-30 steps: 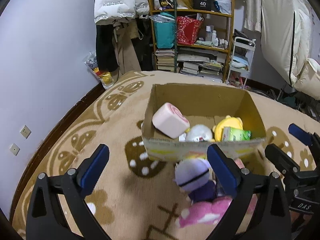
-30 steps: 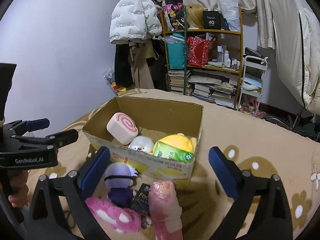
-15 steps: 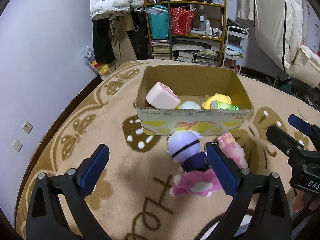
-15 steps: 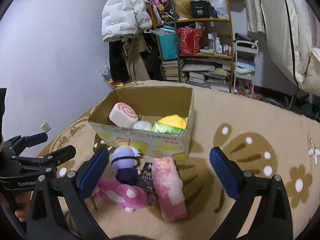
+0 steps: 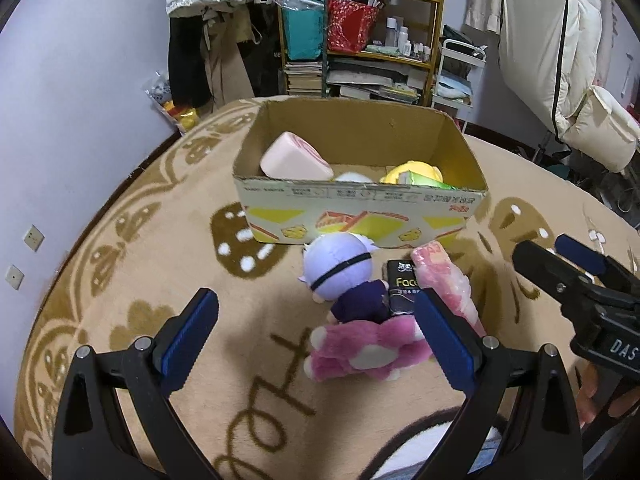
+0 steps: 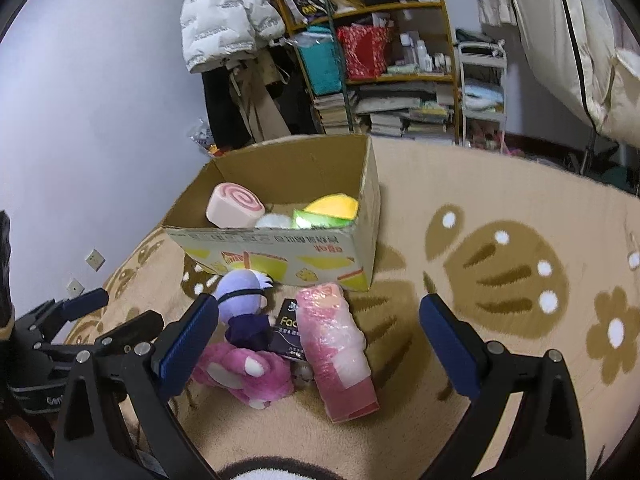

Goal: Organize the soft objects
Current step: 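Move both tools back down toward the remaining plushes beside the box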

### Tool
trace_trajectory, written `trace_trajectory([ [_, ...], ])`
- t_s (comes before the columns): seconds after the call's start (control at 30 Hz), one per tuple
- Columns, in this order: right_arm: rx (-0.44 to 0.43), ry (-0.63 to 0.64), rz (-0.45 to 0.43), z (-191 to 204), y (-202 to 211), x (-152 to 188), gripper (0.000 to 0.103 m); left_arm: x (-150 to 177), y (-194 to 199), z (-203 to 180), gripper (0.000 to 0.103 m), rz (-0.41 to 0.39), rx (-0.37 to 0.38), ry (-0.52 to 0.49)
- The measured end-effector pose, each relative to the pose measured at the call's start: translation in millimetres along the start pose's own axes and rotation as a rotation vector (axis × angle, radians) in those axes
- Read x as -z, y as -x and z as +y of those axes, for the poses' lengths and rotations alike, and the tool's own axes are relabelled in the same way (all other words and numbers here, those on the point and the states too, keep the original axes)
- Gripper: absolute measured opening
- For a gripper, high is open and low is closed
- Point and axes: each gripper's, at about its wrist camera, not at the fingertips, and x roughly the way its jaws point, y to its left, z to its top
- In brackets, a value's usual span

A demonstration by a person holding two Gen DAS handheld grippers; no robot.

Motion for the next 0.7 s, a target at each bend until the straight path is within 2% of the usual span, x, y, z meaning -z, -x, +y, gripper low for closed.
trace_trajectory([
  [0.17,-0.006,-0.04,0.039,-7.6,-16.1,2.2,0.103,2.2,-13.6,-7.1,0.098,0.019,0.031,0.02],
  [0.4,-0.018,-0.03,0.111,-10.5,-38.9,2.0,0.103,7.9,-35.1,-17.0,0.098,0.054,0.029,0.035],
  [0.7,-0.026,-0.058,0.188,-18.2,-66.5,1.9,0.103,13.8,-58.8,-23.5,0.098,0.104,0.072,0.047],
])
